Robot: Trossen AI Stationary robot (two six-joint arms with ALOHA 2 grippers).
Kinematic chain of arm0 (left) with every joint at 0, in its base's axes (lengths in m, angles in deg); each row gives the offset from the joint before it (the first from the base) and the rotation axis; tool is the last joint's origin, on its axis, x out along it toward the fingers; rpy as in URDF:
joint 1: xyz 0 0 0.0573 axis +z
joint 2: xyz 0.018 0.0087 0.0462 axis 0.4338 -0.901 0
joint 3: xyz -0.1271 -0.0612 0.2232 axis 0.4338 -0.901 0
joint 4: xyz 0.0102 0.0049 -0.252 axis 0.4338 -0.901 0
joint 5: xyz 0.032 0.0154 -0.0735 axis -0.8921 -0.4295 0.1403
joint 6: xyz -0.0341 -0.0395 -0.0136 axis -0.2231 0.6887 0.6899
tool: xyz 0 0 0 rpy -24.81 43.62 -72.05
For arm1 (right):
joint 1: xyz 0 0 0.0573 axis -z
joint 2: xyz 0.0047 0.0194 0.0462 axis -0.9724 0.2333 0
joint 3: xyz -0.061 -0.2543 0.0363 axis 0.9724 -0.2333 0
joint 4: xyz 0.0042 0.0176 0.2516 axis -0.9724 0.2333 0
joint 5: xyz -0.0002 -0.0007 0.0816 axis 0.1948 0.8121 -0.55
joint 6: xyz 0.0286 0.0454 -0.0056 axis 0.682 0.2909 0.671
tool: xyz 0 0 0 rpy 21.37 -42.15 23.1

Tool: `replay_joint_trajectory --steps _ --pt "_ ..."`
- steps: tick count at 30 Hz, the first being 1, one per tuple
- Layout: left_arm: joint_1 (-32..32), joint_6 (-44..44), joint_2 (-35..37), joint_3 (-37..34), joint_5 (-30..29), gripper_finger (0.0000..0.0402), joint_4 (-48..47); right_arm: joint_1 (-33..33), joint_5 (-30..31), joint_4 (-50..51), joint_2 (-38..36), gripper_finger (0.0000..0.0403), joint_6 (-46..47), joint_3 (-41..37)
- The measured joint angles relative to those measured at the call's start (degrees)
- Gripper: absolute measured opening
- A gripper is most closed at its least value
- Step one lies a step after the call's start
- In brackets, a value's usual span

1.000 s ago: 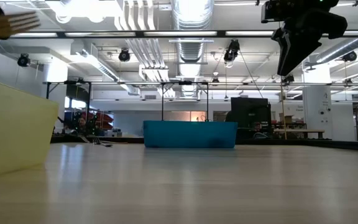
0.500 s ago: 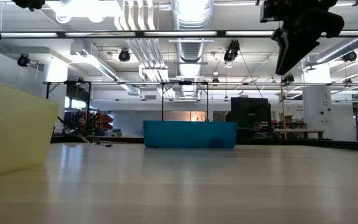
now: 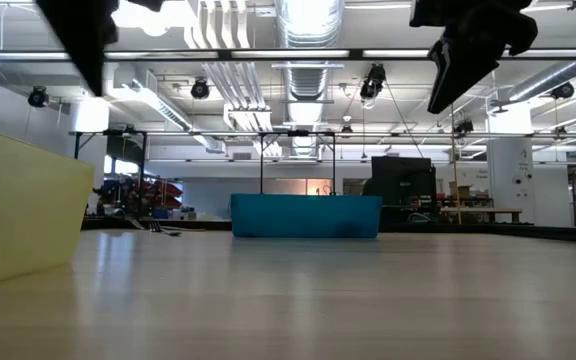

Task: Sort silverware by color (type)
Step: Put the blue fork into the pink bin

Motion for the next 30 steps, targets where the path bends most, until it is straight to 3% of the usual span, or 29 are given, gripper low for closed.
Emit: replay_joint_trajectory --steps 4,7,10,13,20,24,30 --pt "7.98 1.27 0.22 3.68 -13.58 0.0106 -6.98 0.0 0.0 -0.88 0.0 0.0079 0.02 0.0" --pt "16.31 3.03 0.33 4.65 -17.79 0.0106 -5.29 0.0 0.01 -2.15 0.0 0.0079 1.44 0.0" --pt "25.28 2.06 0.33 4.23 -18.45 0.0106 -2.4 0.0 0.02 -3.58 0.0 0.0079 2.46 0.0" --pt "35.09 -1.32 0.33 2.43 -14.91 0.0106 1.59 0.0 0.0 -3.86 0.0 0.0079 3.06 0.0" --pt "55.82 -10.34 0.33 -7.03 3.92 0.0105 17.1 0.0 0.02 -4.02 0.0 0.0079 3.06 0.0" --pt "62.04 -10.51 0.33 -12.0 4.92 0.0102 21.72 0.0 0.02 -4.06 0.0 0.0079 3.57 0.0" --pt "65.41 -8.63 -0.73 -17.63 6.7 0.0098 29.32 0.0 3.16 -4.04 0.0 0.0079 4.01 0.0"
